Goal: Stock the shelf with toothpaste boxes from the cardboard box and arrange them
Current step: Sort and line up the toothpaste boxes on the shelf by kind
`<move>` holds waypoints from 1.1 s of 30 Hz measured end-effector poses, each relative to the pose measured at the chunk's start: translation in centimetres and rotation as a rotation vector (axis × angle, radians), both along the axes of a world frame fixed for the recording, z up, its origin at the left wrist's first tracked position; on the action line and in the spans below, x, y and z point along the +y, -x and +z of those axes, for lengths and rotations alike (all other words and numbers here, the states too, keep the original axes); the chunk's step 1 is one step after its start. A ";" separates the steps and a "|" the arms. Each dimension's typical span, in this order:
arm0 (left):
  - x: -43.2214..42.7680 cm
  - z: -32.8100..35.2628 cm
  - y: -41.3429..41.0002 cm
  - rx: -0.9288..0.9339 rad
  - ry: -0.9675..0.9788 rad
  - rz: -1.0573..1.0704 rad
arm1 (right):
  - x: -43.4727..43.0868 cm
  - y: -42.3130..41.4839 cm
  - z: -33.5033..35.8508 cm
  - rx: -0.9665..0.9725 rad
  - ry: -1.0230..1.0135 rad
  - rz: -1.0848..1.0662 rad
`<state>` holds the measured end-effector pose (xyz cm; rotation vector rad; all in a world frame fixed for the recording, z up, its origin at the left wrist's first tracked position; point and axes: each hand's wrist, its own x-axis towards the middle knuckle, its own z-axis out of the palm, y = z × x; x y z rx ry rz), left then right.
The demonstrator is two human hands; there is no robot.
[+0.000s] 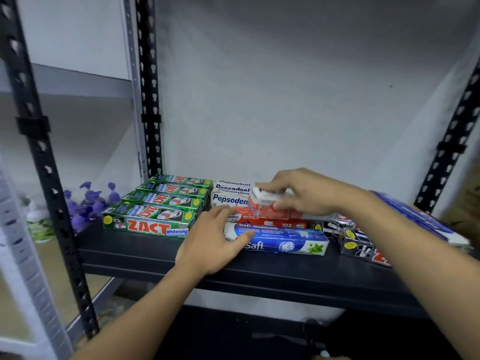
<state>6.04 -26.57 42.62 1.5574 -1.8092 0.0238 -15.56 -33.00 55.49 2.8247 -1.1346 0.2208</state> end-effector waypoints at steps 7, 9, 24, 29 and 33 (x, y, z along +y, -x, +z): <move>0.4 -0.2 -0.2 -0.034 0.013 -0.016 | 2.3 3.4 -4.0 0.081 -0.062 -0.155; 0.9 -0.4 -0.2 -0.083 0.058 -0.036 | 3.1 5.1 -4.2 -0.002 -0.055 -0.211; 7.1 -2.1 1.8 0.196 0.141 -0.069 | 8.0 3.0 -11.8 -0.422 0.212 -0.037; 7.5 -2.3 0.9 0.106 0.157 -0.051 | 8.5 2.1 -12.3 -0.514 0.131 0.004; 7.8 -2.7 0.8 0.116 0.116 -0.068 | 7.6 3.6 -9.7 -0.601 0.038 -0.073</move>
